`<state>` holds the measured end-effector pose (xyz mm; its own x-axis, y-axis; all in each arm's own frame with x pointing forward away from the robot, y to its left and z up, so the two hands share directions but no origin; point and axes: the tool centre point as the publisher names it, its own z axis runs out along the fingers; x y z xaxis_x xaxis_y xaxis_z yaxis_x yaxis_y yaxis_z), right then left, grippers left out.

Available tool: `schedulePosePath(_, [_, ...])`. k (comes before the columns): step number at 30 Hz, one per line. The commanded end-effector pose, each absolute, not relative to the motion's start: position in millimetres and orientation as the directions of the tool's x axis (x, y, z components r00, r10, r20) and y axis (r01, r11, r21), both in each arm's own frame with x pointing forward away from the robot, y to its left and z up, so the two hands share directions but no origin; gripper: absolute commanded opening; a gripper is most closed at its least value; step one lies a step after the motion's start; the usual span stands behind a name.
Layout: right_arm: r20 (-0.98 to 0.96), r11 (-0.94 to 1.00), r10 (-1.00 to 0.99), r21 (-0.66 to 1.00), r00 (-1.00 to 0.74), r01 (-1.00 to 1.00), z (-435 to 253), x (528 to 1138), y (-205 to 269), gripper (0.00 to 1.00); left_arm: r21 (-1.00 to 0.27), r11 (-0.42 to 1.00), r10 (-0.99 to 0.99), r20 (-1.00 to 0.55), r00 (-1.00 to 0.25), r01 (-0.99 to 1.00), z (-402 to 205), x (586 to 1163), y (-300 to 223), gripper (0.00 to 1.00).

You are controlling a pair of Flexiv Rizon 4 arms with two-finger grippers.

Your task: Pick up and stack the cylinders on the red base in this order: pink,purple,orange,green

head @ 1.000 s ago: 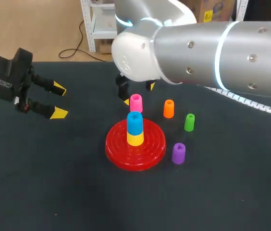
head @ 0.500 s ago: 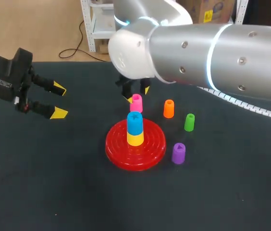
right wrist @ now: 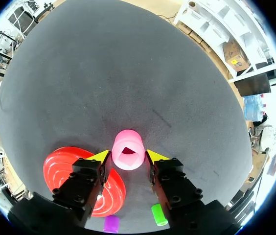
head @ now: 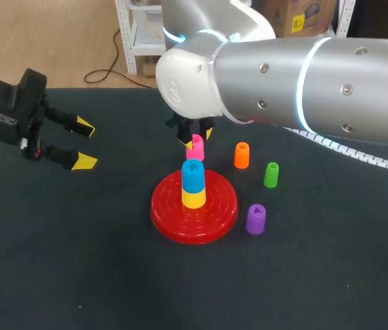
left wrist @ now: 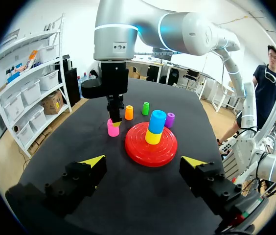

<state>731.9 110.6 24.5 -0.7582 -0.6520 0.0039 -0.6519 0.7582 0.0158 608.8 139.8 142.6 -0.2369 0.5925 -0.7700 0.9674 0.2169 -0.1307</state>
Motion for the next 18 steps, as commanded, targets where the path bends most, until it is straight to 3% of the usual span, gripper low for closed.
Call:
schedulePosePath(1, [-0.006, 0.759, -0.651, 0.01, -0.759, -0.651, 23, 727, 108, 0.43, -0.128, 0.217, 0.591, -0.772, -0.235, 0.968, 142, 608, 140, 1.0])
schedulePosePath(7, [-0.01, 0.76, -0.649, 0.007, -0.76, -0.649, 24, 727, 108, 0.3, -0.128, 0.217, 0.591, -0.772, -0.235, 0.968, 142, 608, 140, 1.0])
schedulePosePath(12, [-0.017, 0.759, -0.651, 0.004, -0.759, -0.652, 25, 729, 109, 0.01, -0.128, 0.217, 0.591, -0.772, -0.235, 0.968, 142, 608, 140, 1.0])
schedulePosePath(18, [-0.017, 0.761, -0.649, 0.005, -0.761, -0.649, 34, 729, 104, 0.0, -0.128, 0.217, 0.591, -0.772, -0.235, 0.968, 142, 608, 140, 1.0])
